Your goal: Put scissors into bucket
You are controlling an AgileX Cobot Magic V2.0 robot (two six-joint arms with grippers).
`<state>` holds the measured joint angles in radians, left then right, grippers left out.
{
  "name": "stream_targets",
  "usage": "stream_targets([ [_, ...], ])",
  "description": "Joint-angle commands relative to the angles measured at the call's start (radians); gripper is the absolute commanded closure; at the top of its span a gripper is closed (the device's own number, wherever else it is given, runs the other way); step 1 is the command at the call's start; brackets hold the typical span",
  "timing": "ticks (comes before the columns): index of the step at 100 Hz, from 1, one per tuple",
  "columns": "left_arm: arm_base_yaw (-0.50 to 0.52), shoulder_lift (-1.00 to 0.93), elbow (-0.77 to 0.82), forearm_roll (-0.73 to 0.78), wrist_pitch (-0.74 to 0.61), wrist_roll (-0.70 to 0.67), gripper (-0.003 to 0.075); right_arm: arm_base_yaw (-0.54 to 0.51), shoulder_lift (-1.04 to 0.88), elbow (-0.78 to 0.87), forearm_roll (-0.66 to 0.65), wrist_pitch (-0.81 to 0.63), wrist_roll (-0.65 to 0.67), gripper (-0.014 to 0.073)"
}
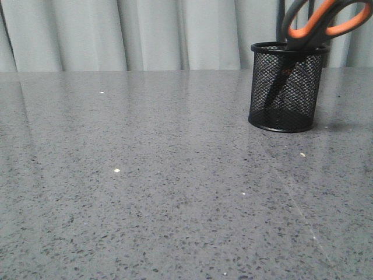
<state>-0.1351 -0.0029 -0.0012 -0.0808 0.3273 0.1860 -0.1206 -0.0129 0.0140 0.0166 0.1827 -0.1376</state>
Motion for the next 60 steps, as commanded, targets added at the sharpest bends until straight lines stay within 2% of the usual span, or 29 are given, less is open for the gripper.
stream_targets([
  [1, 0.001, -0.016, 0.04, -0.005, -0.069, -0.011, 0.074, -0.006, -0.019, 0.006, -0.017, 0.002, 0.002, 0.0638],
  [13, 0.001, -0.016, 0.04, -0.005, -0.069, -0.011, 0.074, -0.006, -0.019, 0.006, -0.017, 0.106, 0.002, 0.0638],
  [60, 0.001, -0.016, 0.04, -0.005, -0.069, -0.011, 0.074, -0.006, -0.02, 0.006, -0.017, 0.095, 0.002, 0.0638],
])
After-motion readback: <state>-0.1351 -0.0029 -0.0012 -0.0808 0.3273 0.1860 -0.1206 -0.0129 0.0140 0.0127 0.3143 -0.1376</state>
